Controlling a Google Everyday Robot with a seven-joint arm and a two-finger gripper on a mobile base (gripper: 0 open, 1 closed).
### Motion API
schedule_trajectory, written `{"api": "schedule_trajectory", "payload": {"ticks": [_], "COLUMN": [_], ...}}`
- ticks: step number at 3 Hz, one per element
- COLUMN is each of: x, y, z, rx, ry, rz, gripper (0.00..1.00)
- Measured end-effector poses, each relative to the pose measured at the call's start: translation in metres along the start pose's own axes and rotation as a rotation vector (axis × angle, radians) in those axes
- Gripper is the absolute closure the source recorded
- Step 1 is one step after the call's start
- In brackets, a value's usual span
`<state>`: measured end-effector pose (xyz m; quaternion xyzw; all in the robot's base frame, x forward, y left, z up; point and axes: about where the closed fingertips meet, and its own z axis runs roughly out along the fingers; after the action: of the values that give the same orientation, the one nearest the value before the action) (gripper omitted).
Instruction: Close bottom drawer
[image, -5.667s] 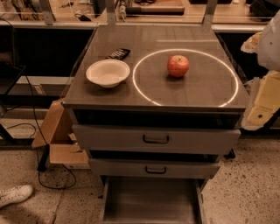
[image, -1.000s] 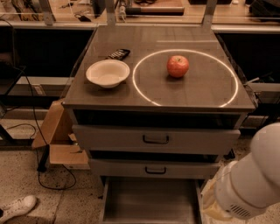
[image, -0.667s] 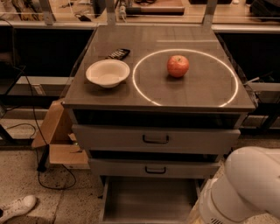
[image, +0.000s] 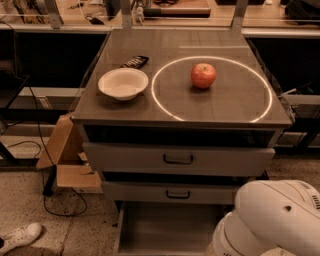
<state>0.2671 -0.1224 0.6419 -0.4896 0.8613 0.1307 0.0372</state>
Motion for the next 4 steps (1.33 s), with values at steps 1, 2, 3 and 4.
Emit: {"api": "schedule_trajectory", "payload": {"ticks": [1, 2, 3, 4], "x": [0.001, 0.01, 0.019, 0.031], "y": [0.004, 0.003, -0.014, -0.029], "z": [0.01, 0.067, 0.119, 0.156], "rx": [-0.006, -0.045, -0.072, -0.101], "ry": [0.016, 0.051, 0.075, 0.135], "rz": [-0.002, 0.039, 0.104, 0.156], "gripper": [1.0, 1.0, 1.0, 1.0]}}
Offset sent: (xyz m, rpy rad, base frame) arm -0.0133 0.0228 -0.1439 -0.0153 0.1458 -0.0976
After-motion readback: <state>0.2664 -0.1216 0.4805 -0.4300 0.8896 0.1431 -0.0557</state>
